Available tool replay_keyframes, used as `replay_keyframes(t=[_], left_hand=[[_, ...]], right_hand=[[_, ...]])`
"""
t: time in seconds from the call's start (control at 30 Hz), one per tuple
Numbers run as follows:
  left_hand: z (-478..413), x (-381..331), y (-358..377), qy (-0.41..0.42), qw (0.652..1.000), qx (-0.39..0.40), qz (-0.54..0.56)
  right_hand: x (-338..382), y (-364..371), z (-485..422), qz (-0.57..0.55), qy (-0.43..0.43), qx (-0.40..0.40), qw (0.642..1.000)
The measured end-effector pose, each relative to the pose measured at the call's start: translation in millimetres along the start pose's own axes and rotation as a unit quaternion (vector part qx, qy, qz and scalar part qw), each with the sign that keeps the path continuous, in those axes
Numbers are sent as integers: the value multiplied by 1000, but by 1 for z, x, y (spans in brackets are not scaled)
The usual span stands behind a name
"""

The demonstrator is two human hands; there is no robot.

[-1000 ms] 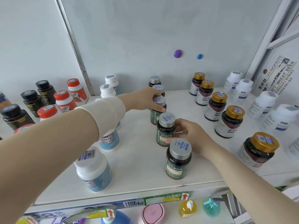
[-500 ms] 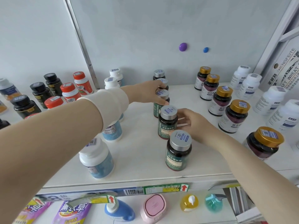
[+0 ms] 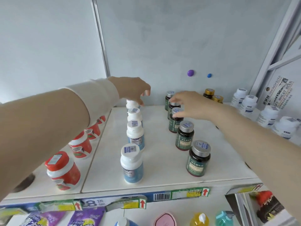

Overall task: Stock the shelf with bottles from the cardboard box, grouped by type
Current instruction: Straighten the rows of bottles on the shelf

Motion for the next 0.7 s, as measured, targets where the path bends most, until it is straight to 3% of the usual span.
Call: replay_keyframes(t=[0.23,0.37,0.53,0.7], left_hand=[[21,35,24,53,993,26,-104],[24,41,44,58,996,30,-55],[27,43,66,-4,987,22,161],[31,49,85,-54,964,2,259]], right_hand=[[34,37,-15,196,-10,67,978],[42,52,-8,218,-3,79,973],[43,74,15,27,64,70,995],[38,111,37,-175,149,38,973]])
Point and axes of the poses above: each hand's wrist, its own z-axis away from the middle knuckle, its own y-axis out of the palm, x = y × z, the point moved 9 cm from there along -z, towards the middle knuckle, and after that the axes turned 13 degrees about -x, right-handed, at the moved point
